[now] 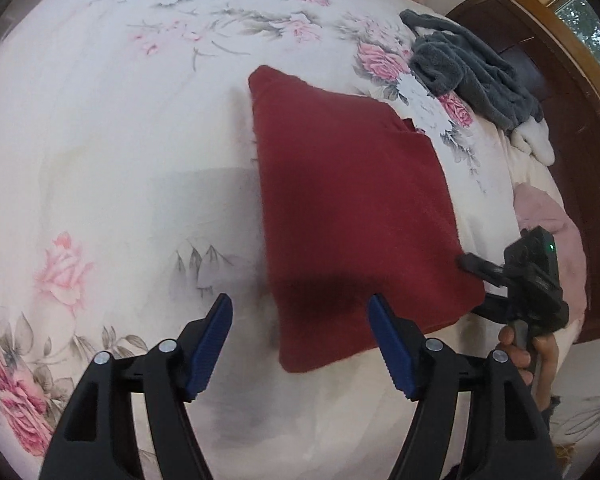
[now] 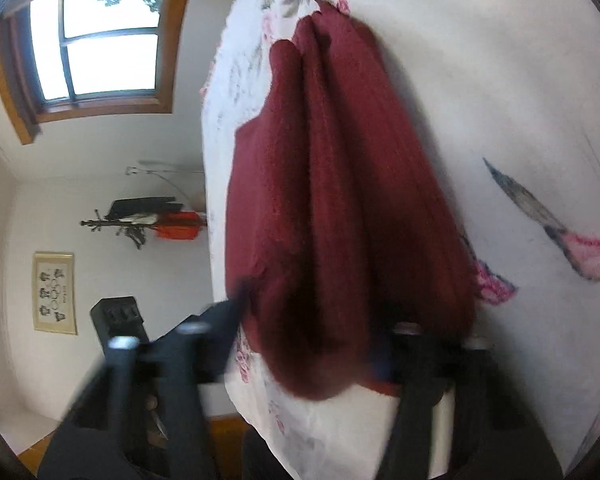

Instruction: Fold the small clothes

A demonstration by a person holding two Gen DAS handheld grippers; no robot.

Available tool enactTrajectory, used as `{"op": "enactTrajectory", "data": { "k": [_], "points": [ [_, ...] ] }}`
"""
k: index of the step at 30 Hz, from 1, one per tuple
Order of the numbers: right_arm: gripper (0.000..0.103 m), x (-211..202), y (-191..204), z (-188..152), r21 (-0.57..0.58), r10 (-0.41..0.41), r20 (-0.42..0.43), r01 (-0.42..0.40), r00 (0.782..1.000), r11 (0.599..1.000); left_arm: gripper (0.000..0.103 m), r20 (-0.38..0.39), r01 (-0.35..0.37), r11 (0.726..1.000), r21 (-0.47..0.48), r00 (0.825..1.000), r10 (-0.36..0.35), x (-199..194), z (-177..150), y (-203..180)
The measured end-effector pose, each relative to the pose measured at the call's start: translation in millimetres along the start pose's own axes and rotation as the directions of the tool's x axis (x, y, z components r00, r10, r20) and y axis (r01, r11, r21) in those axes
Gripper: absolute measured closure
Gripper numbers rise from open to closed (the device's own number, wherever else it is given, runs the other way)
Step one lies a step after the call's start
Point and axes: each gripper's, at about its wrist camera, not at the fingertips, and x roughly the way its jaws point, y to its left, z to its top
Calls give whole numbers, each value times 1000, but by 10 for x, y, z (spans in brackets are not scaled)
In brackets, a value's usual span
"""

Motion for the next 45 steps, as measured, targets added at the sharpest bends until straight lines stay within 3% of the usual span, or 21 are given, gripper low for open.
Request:
{"op": "enactTrajectory", "data": {
  "k": [3,7,10,12,14,17,18,19,20,23,27,30,31,32,34,36,37,38,40,43,45],
  "points": [
    [85,-12,60,-74,-15,-46,0,46,999,999,32,7,25,1000,7,1000,-25,-25,-10,-63],
    [87,-229,-67,-233,5,-60,43,60,997,998,32,-13,112,994,3,994,-112,-25,-6,-172],
    [84,-211,-133,-234,1,-49,30,49,998,999,32,-33,112,993,34,993,-111,87,17,-271],
    [72,-148,-37,-156,-25,-27,7,27,1000,999,32,-46,110,993,45,993,-108,173,23,-296],
    [43,-124,15,12,-13,-23,15,24,1000,1000,32,-56,109,993,45,993,-106,250,28,-286],
    [42,-50,82,280,8,-12,13,12,1000,1000,32,-78,95,995,37,993,-92,348,16,-257],
    [45,-9,103,328,9,-8,-5,8,1000,1000,33,-82,92,995,37,993,-89,357,2,-257],
    [80,37,142,366,-2,-28,-18,28,999,1000,33,-86,93,995,41,992,-89,355,-15,-259],
    [86,35,169,380,-18,-53,-15,52,998,998,33,-84,98,994,47,992,-94,335,-29,-270],
    [89,-264,277,223,-98,-124,103,134,987,986,33,-65,132,988,78,990,-128,234,-43,-358],
    [87,-323,-11,107,-58,-147,102,153,984,986,33,-81,163,977,138,985,-153,282,-81,-508],
    [78,-237,104,145,-95,-110,98,119,989,988,33,-117,164,979,119,982,-150,437,-122,-505],
    [69,-241,148,172,-102,-109,102,120,989,988,33,-120,160,980,117,982,-146,462,-134,-494],
    [49,-233,206,237,-110,-104,108,116,989,987,33,-118,156,981,115,983,-143,467,-145,-484],
    [36,-203,251,364,-106,-110,123,123,986,987,33,-120,154,983,102,983,-142,490,-146,-458],
    [47,-150,266,551,-80,-119,117,129,986,988,33,-127,148,984,102,983,-135,519,-165,-456],
    [80,-142,272,590,-79,-123,118,133,985,988,33,-135,138,984,110,983,-123,549,-179,-469],
    [86,-158,375,605,-125,-127,137,144,982,982,33,-142,131,985,113,983,-114,582,-184,-480],
    [87,-189,577,549,-225,-136,208,182,969,957,33,-159,129,984,123,981,-109,637,-215,-483],
    [85,-20,353,591,-188,-294,198,330,935,925,34,-177,133,982,137,978,-107,674,-246,-475],
    [76,-4,244,625,-169,-286,156,311,945,935,34,-206,146,979,143,972,-115,652,-220,-502]
  ]
}}
